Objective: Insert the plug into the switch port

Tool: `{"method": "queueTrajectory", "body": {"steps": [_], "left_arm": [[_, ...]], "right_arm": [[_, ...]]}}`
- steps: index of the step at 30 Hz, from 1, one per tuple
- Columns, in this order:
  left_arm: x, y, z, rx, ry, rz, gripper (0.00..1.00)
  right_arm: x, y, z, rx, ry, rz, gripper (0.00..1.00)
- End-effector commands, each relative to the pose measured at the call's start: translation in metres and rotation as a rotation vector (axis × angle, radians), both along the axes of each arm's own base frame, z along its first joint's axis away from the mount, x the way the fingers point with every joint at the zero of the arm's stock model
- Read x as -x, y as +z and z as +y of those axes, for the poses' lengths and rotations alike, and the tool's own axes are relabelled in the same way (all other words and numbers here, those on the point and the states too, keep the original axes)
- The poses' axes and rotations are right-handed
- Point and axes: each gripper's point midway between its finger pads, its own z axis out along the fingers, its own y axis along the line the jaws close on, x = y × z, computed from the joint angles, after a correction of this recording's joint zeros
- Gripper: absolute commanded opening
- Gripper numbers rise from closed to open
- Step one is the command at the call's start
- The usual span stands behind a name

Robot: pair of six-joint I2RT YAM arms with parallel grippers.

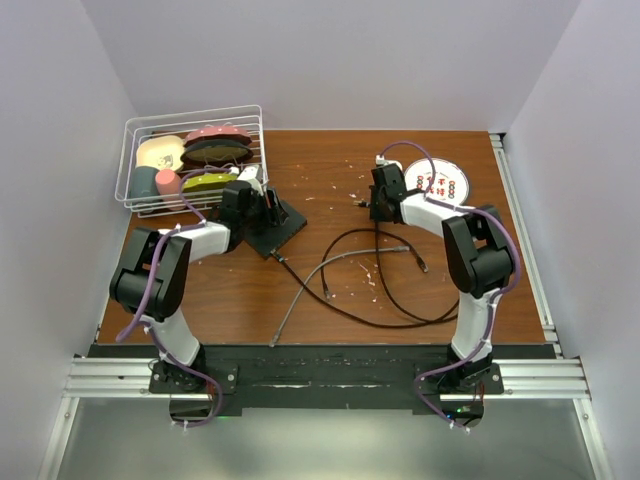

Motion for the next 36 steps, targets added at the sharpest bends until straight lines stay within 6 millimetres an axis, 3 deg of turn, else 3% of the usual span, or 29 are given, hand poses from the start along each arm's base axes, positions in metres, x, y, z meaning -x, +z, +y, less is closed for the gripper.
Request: {"method": "queueTrajectory", "body": {"steps": [1,6,11,13,17,21,27,36], "left_arm": [[0.019,-0.029,0.009,-0.055,0.004,0.104,0.66],[0.019,-0.006,0.01,-0.044,0.005,0.042,0.74],[0.021,0.029,0.019,-0.045,0.039,-0.041,0.83],[0.021,0.044,0.026,-0.05,0.058,-0.077,0.84],[0.027,0.05,0.039,-0.039,0.063,-0.086,0.85],[0.028,0.047,0.051,-0.022,0.069,-0.073,0.85],[0.028,0.03,0.059,-0.001,0.057,-0.051,0.87],[0.019,0.019,0.079,-0.027,0.114,-0.08,0.87]], "right_arm": [[0.021,0.011,-0.005,0.035,0.052,0.037,0.0],[0.025,0.041,0.021,0.002,0.172,-0.013,0.0],[0.036,0.081,0.058,-0.012,0.292,-0.101,0.0],[0.044,0.089,0.078,-0.02,0.353,-0.114,0.0],[0.061,0.096,0.117,-0.074,0.5,-0.131,0.0],[0.086,0.078,0.156,-0.095,0.662,-0.109,0.0],[0.114,0.05,0.193,-0.1,0.799,-0.045,0.0],[0.128,0.026,0.229,-0.147,0.887,-0.006,0.0]]}}
